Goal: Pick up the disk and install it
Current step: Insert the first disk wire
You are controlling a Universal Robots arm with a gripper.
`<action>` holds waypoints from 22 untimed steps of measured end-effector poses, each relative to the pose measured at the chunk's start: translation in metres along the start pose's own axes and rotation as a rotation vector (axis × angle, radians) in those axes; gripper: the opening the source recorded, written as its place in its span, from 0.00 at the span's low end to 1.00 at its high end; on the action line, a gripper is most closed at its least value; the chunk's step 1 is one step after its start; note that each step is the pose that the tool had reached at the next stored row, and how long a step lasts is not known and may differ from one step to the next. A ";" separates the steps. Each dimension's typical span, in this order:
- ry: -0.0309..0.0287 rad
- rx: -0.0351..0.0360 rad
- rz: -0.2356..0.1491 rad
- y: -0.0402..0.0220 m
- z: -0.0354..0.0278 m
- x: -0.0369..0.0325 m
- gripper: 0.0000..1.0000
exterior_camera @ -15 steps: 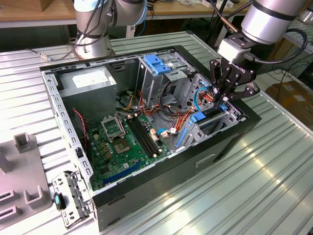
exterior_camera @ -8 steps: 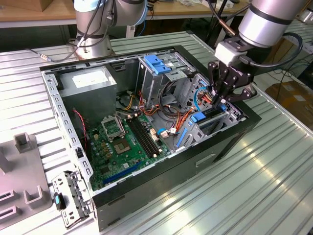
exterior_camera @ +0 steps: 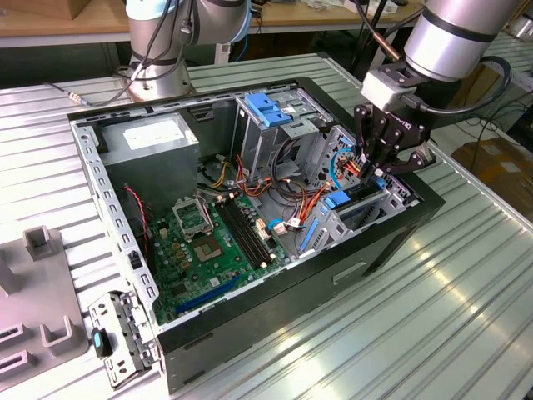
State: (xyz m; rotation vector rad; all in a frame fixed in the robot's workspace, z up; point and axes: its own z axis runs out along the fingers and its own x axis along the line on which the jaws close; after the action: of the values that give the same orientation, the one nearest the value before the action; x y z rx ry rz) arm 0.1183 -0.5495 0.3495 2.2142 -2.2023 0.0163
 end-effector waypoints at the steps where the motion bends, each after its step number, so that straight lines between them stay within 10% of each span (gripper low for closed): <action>1: 0.0000 0.0000 0.000 0.0000 0.0001 0.0000 0.17; 22: -0.0004 -0.0003 0.016 -0.0001 0.0058 -0.0010 0.17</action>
State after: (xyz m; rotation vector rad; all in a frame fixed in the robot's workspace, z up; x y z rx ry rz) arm 0.1183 -0.5486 0.3436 2.1970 -2.2198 0.0158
